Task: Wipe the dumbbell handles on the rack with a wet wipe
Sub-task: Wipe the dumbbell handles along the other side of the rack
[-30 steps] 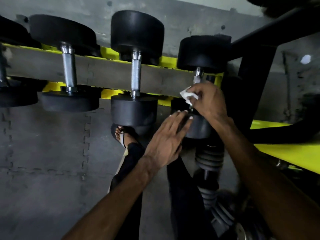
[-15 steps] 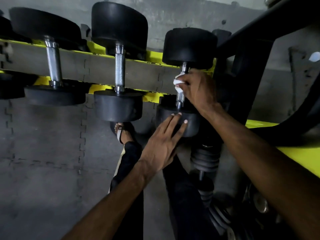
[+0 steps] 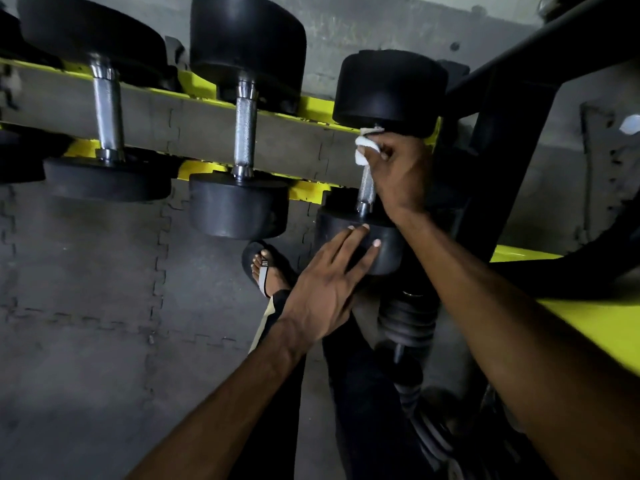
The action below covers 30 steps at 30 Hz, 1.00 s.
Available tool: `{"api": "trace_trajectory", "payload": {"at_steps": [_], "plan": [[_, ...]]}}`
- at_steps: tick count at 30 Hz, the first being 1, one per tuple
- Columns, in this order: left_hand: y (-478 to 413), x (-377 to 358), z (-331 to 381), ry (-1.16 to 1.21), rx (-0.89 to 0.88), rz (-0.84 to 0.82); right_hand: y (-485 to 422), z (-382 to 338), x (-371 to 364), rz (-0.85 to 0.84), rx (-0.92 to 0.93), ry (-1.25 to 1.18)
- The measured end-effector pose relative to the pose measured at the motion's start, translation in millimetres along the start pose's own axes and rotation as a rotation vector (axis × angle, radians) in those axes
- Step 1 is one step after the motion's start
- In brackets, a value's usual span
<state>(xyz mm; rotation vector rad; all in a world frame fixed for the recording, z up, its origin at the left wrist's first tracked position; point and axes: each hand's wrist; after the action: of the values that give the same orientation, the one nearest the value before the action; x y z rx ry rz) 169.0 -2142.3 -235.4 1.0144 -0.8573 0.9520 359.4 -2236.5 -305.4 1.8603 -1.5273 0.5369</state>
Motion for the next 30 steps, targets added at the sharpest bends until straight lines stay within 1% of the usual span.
{"api": "trace_trajectory", "payload": {"at_steps": [2, 4, 6, 9, 11, 13, 14, 17, 19, 22, 25, 27, 30], "plan": [[0, 3, 1, -0.046, 0.009, 0.006, 6, 7, -7, 0.173, -0.158, -0.162], [1, 3, 1, -0.042, 0.006, 0.035, 8, 7, -11, 0.315, -0.338, -0.351], [1, -2, -1, 0.037, -0.004, 0.043, 3, 4, -16, 0.358, -0.479, -0.527], [0, -9, -4, 0.132, -0.007, 0.003, -7, 4, -18, 0.324, -0.63, -0.63], [-1, -11, -5, 0.168, -0.017, -0.005, -13, 7, -16, 0.294, -0.664, -0.599], [-1, -10, -5, 0.165, -0.02, -0.004, -15, 2, -13, 0.222, -0.696, -0.505], [-1, -10, -4, 0.149, -0.015, -0.007, -17, 0, -13, 0.195, -0.736, -0.497], [0, -8, -4, 0.12, -0.009, -0.005, -25, -9, -12, 0.161, -0.941, -0.696], [-1, -10, -5, 0.133, -0.023, 0.006, -31, -9, -10, 0.083, -1.034, -0.807], [0, -14, -5, 0.179, -0.026, -0.002, -33, -2, -6, -0.006, -1.058, -0.908], [-1, -16, -4, 0.216, -0.024, -0.001, -34, 9, -9, -0.043, -1.011, -0.978], [-2, -16, -4, 0.235, -0.024, 0.005, -35, 12, -8, -0.087, -0.98, -0.972], [-2, -19, -4, 0.244, -0.024, 0.019, -28, 19, -6, -0.189, -0.925, -0.848]]}}
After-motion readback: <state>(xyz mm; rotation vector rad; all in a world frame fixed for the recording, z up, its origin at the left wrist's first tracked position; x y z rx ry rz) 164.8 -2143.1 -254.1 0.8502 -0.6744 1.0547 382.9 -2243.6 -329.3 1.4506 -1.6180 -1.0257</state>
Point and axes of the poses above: each hand's wrist, its own y-axis away from the middle knuckle, its own x-axis out of the back of the hand, z = x × y, and after that the axes turned 1 degree about z, right-handed
